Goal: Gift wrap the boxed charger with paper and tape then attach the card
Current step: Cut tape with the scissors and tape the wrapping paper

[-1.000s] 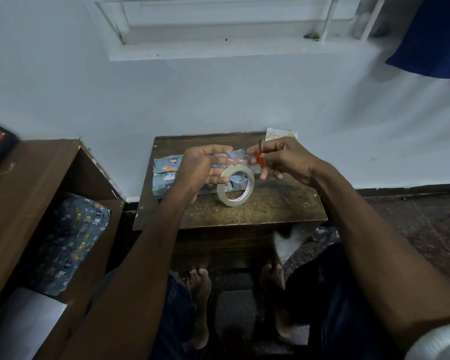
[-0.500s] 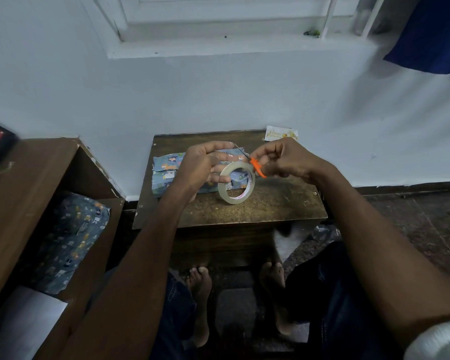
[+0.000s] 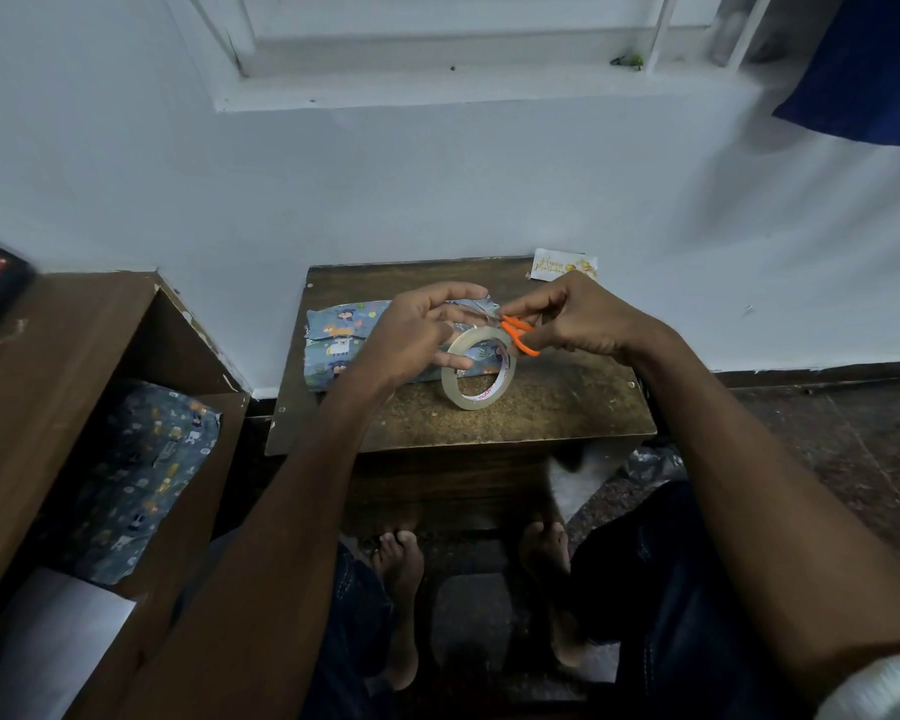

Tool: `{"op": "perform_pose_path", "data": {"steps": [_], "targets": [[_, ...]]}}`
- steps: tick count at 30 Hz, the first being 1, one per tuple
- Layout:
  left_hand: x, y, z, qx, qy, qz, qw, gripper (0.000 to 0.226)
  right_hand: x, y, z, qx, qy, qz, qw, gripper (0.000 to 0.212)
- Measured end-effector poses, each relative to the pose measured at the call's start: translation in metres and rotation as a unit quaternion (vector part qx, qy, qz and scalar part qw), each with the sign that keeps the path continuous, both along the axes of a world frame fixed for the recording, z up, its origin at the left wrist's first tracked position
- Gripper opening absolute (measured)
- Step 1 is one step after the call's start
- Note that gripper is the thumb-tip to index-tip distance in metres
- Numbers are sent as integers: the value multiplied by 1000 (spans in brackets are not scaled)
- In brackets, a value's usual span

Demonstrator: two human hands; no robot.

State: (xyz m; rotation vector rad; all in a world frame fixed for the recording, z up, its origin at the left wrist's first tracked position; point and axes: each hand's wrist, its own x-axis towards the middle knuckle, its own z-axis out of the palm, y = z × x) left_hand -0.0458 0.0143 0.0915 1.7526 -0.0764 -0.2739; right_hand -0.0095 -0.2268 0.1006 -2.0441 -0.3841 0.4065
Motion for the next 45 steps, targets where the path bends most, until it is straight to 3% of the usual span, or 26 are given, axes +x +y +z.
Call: {"op": "perform_pose_path", "data": {"steps": [15, 33, 45], "targets": [[0, 2, 0, 2, -11, 2, 1000, 57, 3, -1, -2, -52, -41, 16, 998, 40], [1, 2, -1, 19, -21, -5, 1000, 56, 3, -1, -1, -56, -62, -1, 997, 38], [0, 1, -4, -16, -34, 24, 999, 63, 4, -16, -2, -33, -55, -16, 998, 33]]}}
